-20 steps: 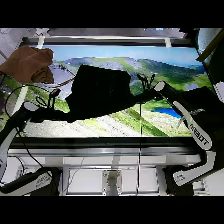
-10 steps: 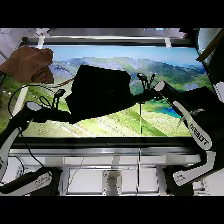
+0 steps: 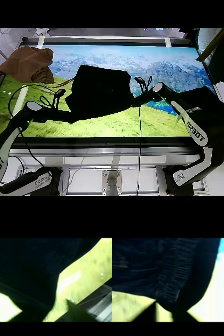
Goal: Fold the clothes and pants, and hang the long-sleeved shirts on hangers.
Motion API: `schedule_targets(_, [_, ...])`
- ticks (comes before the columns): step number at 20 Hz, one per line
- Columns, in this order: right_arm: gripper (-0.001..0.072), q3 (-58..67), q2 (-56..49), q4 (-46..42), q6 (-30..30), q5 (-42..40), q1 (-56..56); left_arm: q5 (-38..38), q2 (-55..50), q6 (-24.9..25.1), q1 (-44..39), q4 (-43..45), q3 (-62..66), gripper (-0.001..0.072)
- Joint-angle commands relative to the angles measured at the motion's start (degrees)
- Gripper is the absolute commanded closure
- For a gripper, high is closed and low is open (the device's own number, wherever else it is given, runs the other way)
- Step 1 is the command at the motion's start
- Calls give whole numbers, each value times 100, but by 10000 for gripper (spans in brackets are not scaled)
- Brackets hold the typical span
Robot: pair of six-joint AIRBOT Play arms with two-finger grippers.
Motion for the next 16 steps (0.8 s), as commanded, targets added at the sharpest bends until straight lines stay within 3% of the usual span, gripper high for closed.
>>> schedule_targets(1, [688,400,37,234,-133,492,4,-111,55,-313,15,7,85,675])
schedule_targets(3, [687,890,240,238,-129,1314,-2,-599,251,-531,101,4,310,676])
schedule_targets(6, [688,1486,986,234,-26,2710,0,-1692,881,-1252,435,7,981,676])
schedule_targets(8, [688,1731,1755,214,225,3217,0,-2275,1486,-1825,748,11,1593,676])
schedule_targets(11, [688,2048,2975,229,640,3268,7,-2769,2339,-2175,1130,28,2763,676])
schedule_targets(13, [688,2321,3615,240,944,3060,4,-2717,2675,-2505,1213,52,3637,677])
schedule_targets(16, [690,2503,3960,319,1460,3010,4,-2688,2640,-2855,1204,153,4721,677])
